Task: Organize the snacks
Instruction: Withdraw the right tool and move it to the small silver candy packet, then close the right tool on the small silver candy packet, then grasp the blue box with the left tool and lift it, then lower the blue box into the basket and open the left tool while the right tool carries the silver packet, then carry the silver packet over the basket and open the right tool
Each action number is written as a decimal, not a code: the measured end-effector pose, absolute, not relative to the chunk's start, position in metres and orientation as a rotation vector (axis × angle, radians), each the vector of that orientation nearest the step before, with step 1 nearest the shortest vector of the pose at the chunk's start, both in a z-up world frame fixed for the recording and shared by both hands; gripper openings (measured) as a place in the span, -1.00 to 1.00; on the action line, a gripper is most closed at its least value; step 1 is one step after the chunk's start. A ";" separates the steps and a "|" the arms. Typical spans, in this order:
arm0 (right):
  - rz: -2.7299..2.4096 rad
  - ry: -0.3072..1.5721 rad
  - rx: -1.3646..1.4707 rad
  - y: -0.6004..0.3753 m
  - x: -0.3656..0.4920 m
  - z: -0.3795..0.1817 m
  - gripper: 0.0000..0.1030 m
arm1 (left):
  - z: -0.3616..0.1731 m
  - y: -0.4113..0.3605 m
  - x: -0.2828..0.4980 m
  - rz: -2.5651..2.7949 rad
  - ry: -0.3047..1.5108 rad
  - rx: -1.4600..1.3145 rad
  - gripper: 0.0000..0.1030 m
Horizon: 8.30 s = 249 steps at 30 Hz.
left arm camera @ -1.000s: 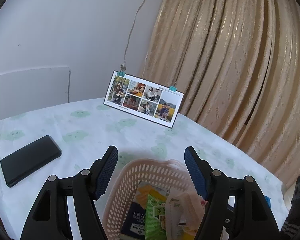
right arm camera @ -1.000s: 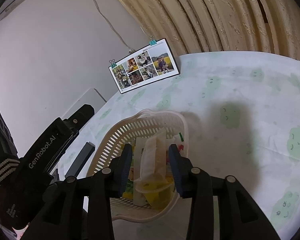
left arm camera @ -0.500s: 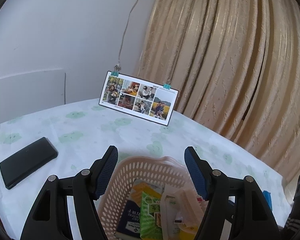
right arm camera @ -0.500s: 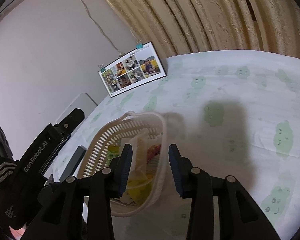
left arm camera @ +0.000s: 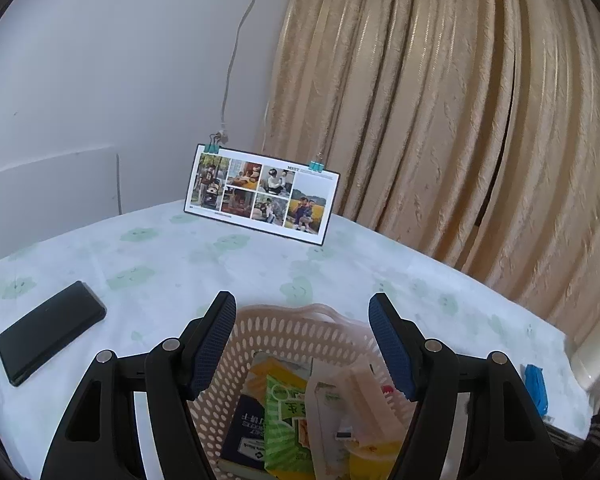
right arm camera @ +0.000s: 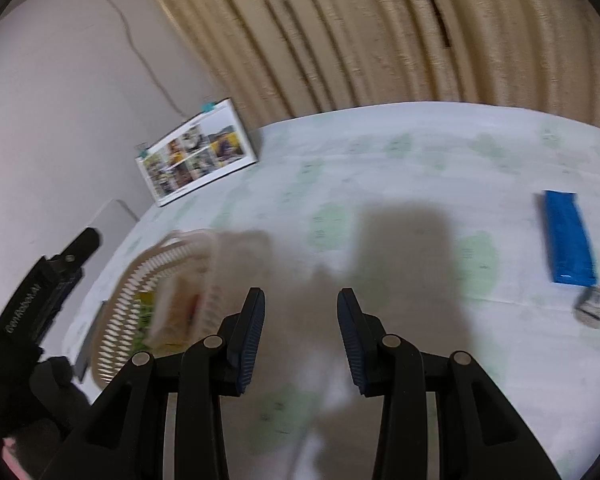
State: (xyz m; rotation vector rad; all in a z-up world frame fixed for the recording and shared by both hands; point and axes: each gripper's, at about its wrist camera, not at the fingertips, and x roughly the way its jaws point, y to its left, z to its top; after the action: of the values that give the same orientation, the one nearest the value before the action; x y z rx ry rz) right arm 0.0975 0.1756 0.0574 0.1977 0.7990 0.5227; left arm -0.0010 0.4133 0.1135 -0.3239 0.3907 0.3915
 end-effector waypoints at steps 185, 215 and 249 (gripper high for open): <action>0.314 0.756 0.448 -0.041 0.077 0.049 -0.59 | 0.109 0.252 0.052 -0.091 0.590 -0.146 -0.20; 0.348 0.807 0.385 -0.016 0.076 0.035 -0.58 | 0.091 0.419 0.000 0.232 0.606 -0.215 -0.18; 0.719 0.786 0.373 0.123 0.042 0.084 -0.58 | 0.098 0.468 -0.062 0.269 0.525 -0.246 0.34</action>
State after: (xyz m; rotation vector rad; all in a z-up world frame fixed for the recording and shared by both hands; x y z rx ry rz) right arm 0.0422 0.1233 0.0838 0.3726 0.7862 0.7186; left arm -0.0618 0.4677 0.0984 -0.2458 0.5251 0.2689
